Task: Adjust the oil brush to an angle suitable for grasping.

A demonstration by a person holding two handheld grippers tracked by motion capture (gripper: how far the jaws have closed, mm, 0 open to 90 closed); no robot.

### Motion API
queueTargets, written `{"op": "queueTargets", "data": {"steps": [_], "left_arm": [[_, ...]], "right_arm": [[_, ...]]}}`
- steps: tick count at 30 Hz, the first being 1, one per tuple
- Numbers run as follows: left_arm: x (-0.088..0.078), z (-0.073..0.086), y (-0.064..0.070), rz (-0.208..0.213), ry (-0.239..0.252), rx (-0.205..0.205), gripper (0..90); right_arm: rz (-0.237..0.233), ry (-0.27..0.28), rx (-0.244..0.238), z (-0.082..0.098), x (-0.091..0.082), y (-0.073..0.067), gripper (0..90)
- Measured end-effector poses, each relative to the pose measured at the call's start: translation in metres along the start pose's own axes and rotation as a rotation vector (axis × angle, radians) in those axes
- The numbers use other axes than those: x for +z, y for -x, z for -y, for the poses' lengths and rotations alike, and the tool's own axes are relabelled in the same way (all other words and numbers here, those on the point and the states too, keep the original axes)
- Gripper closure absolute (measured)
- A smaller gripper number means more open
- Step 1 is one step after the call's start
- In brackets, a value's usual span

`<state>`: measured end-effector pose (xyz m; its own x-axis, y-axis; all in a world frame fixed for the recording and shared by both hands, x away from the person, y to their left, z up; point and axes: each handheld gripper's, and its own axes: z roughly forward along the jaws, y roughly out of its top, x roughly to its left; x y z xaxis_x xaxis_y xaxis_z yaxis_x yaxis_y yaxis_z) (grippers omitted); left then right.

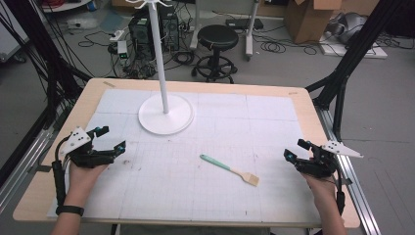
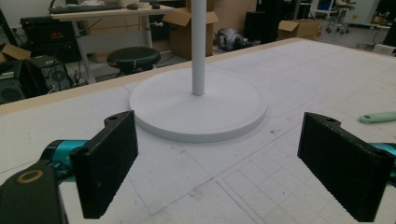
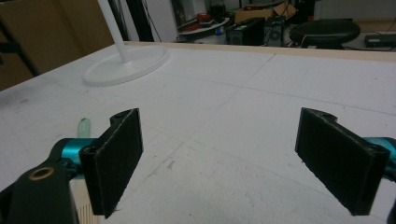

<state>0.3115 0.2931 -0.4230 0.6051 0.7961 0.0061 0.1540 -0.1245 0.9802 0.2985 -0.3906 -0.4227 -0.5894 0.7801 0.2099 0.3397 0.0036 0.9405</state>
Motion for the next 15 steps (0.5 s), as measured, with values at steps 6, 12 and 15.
{"op": "queueTargets", "data": {"steps": [6,12,15], "left_arm": [[0.0,0.0,0.0,0.0,0.001,0.001,12.9],[0.0,-0.001,0.001,0.006,-0.002,0.005,12.9],[0.0,-0.001,0.001,0.004,0.002,0.007,12.9]], "right_arm": [[-0.04,-0.005,-0.007,-0.003,0.003,-0.004,14.2],[-0.065,-0.013,-0.023,-0.006,0.005,-0.008,14.2],[-0.09,-0.017,-0.029,-0.01,0.006,-0.011,14.2]]}}
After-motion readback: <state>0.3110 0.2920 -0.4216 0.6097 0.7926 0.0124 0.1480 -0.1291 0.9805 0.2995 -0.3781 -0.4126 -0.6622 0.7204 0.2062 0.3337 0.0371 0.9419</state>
